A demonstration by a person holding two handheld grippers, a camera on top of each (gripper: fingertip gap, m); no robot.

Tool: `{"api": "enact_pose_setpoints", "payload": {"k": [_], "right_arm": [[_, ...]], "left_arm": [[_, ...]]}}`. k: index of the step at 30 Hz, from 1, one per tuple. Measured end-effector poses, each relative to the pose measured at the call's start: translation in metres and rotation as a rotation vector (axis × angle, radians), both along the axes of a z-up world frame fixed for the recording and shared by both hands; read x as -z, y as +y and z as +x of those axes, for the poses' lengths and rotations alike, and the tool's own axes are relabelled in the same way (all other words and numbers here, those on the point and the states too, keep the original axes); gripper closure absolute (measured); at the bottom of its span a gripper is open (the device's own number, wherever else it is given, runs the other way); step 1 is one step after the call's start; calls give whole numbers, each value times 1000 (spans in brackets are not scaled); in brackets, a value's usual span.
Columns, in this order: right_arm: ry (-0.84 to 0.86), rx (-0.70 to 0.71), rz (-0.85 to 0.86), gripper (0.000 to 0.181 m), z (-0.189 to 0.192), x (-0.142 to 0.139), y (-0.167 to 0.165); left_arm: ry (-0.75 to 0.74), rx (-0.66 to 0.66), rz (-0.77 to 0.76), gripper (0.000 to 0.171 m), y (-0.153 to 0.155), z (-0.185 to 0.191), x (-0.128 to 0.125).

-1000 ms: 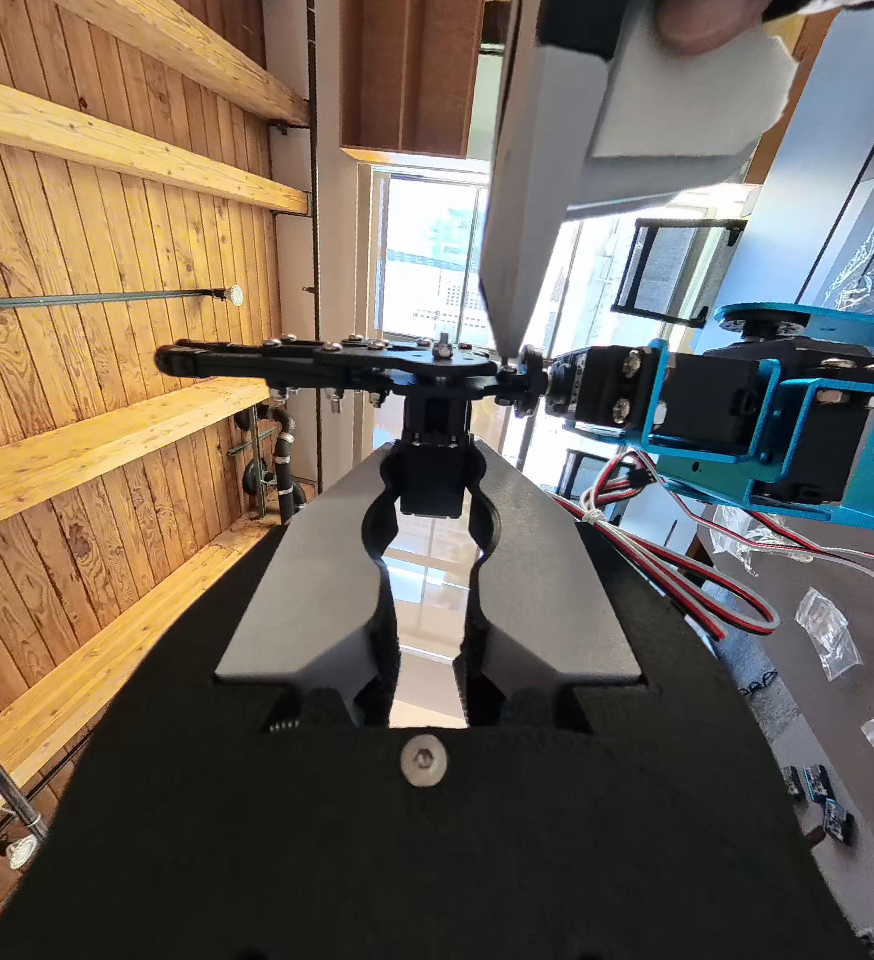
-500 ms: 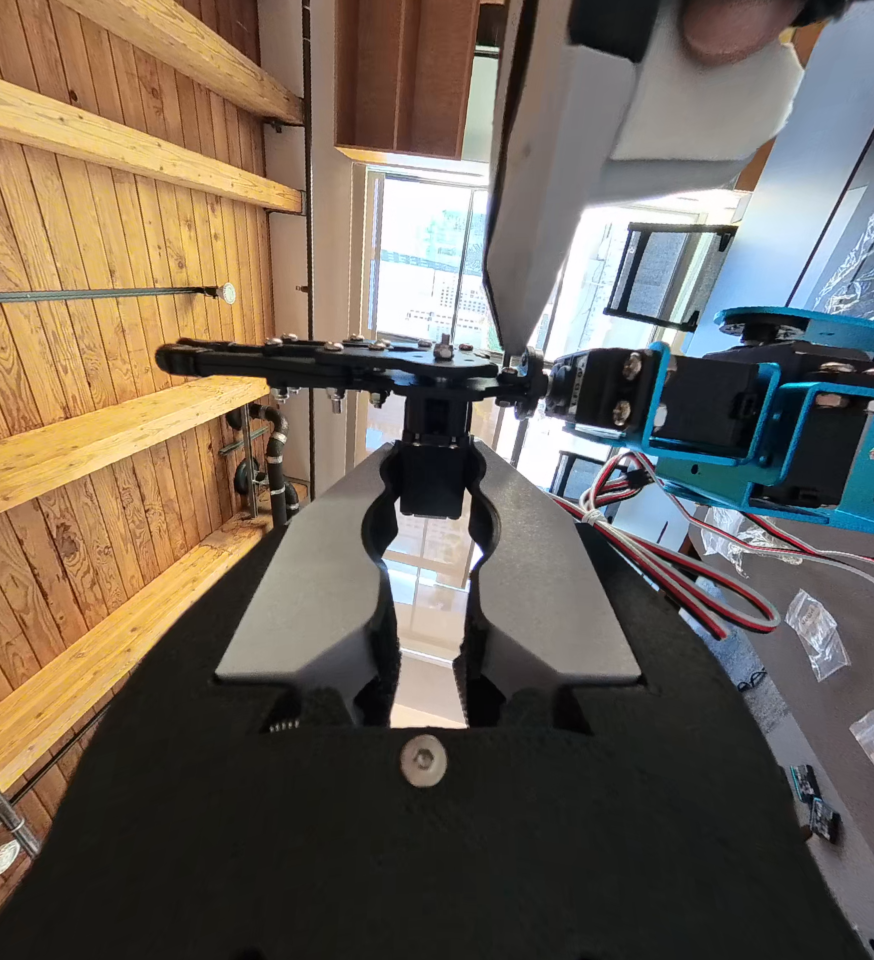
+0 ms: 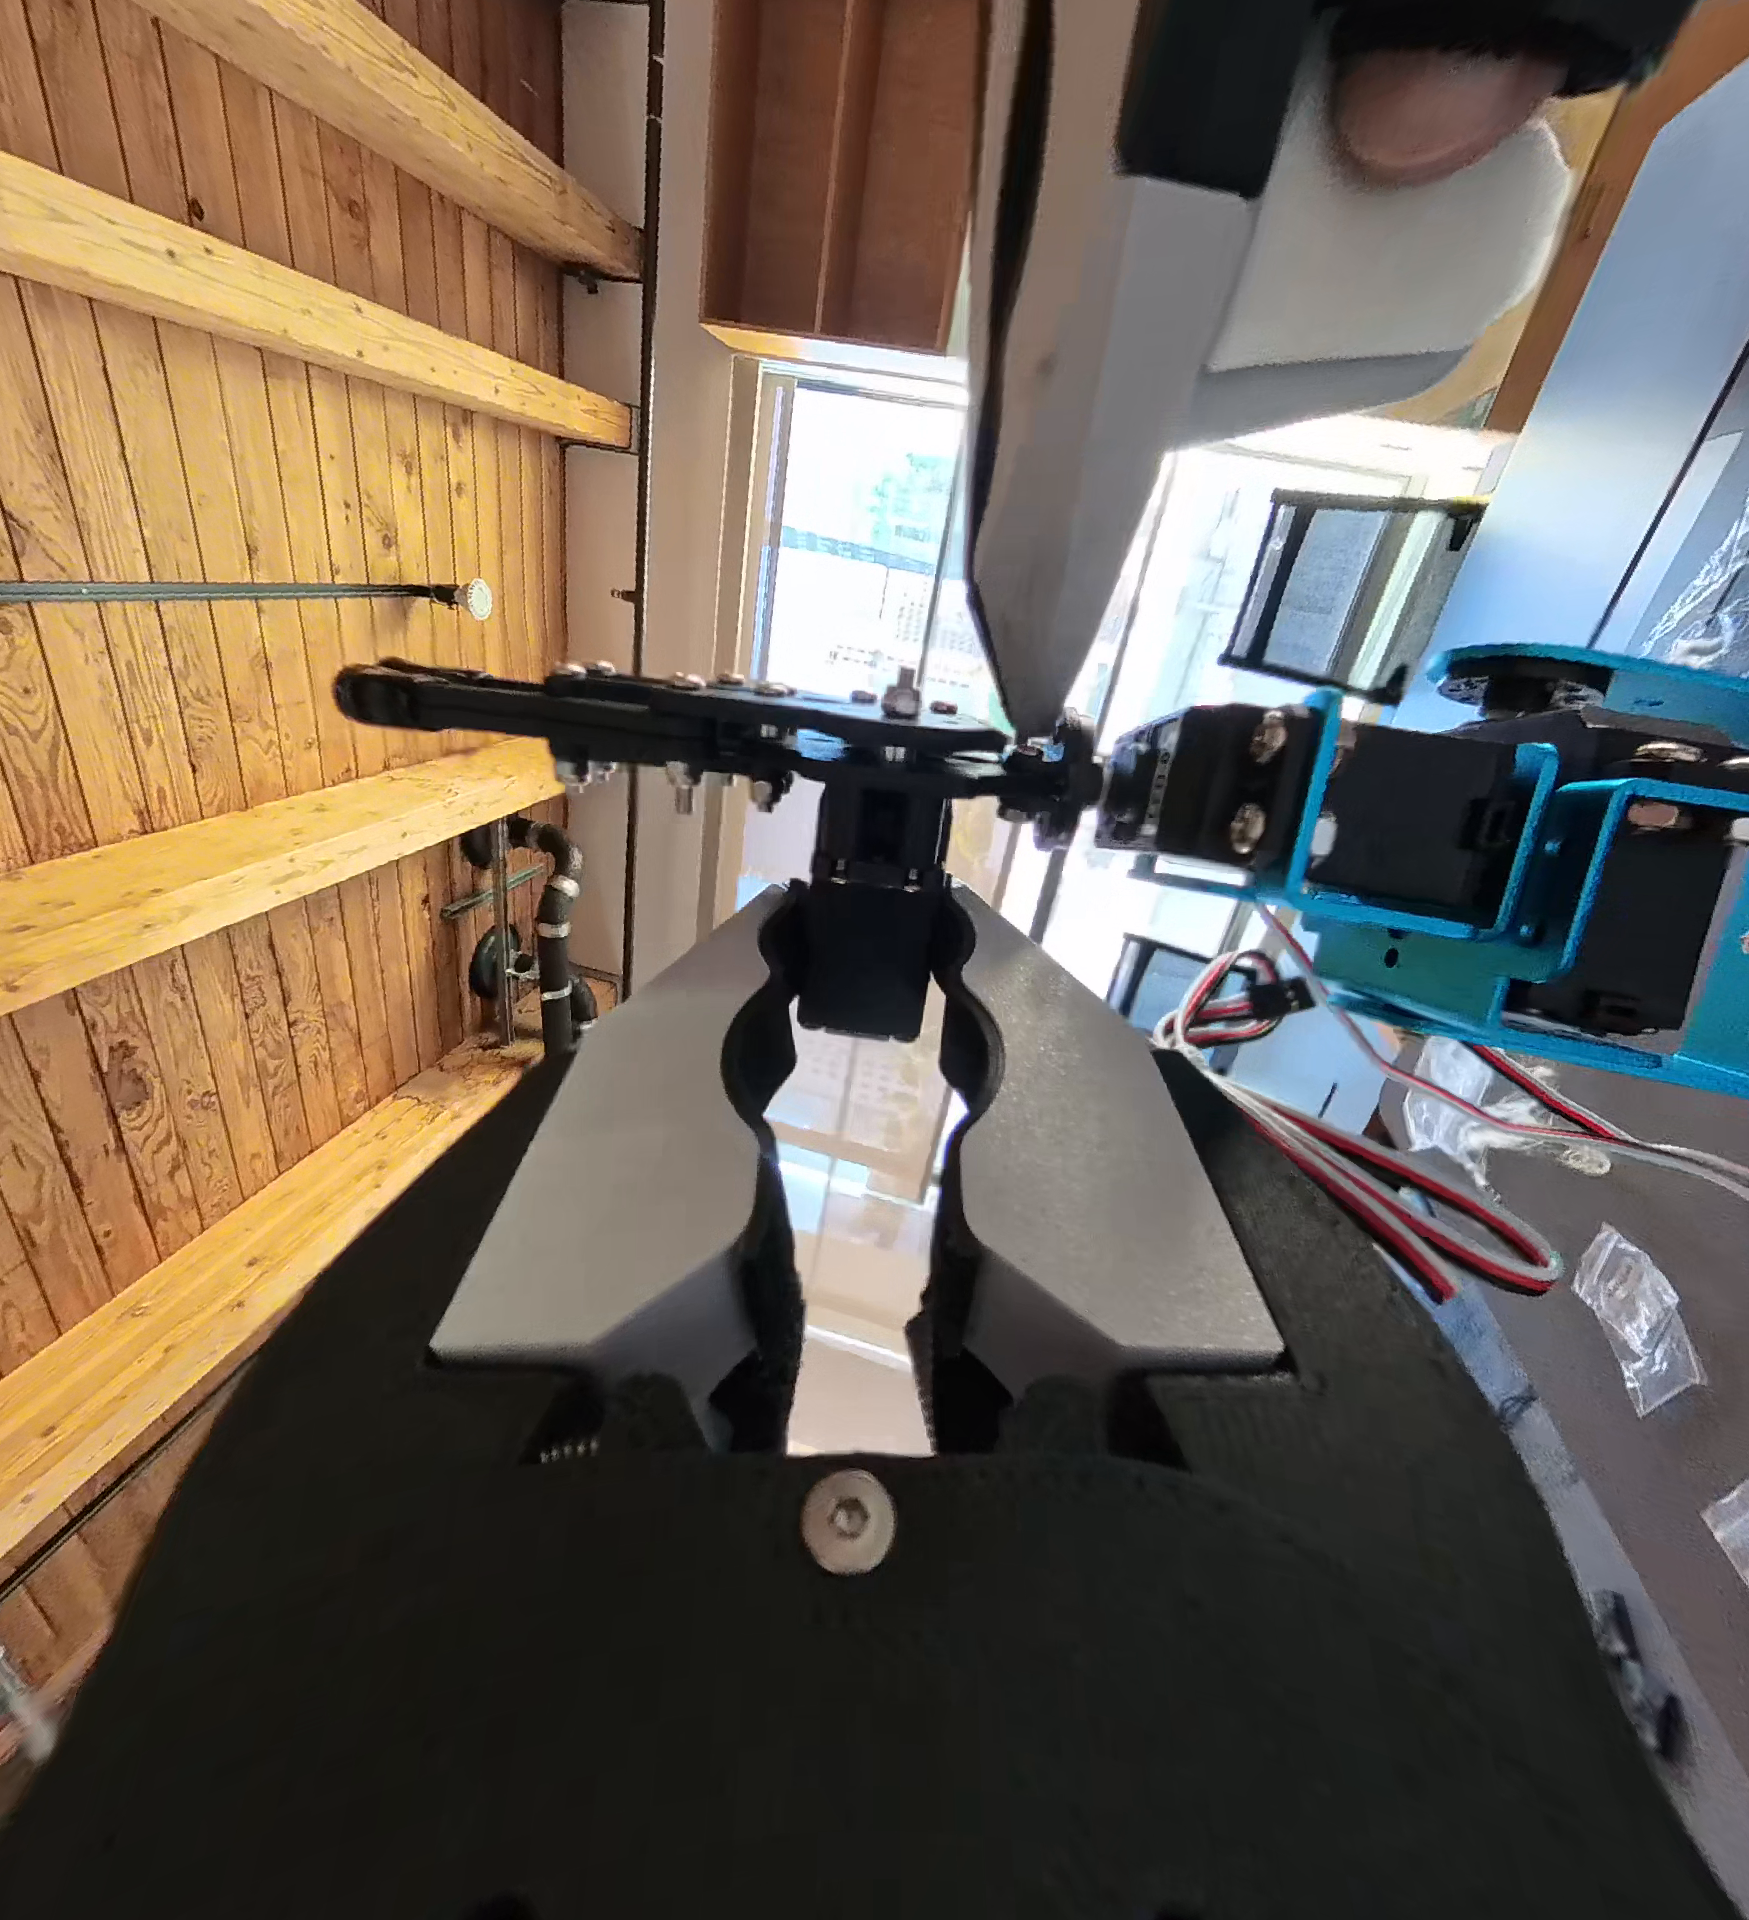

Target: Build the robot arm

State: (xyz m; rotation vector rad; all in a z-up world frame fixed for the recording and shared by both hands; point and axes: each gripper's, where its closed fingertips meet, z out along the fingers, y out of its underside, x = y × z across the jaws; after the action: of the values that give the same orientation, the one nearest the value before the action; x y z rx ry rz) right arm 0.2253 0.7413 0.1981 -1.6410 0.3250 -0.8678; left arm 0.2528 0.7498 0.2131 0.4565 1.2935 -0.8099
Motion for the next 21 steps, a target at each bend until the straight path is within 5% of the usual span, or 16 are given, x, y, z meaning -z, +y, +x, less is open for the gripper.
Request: {"api": "enact_pose_setpoints", "payload": {"k": [13, 21], "right_arm": [[101, -64, 188, 179, 2, 0, 1], [86, -23, 37, 180, 8, -1, 2]], "left_arm": [[-124, 22, -85, 149, 2, -3, -3], [-73, -3, -28, 150, 1, 3, -3]]}}
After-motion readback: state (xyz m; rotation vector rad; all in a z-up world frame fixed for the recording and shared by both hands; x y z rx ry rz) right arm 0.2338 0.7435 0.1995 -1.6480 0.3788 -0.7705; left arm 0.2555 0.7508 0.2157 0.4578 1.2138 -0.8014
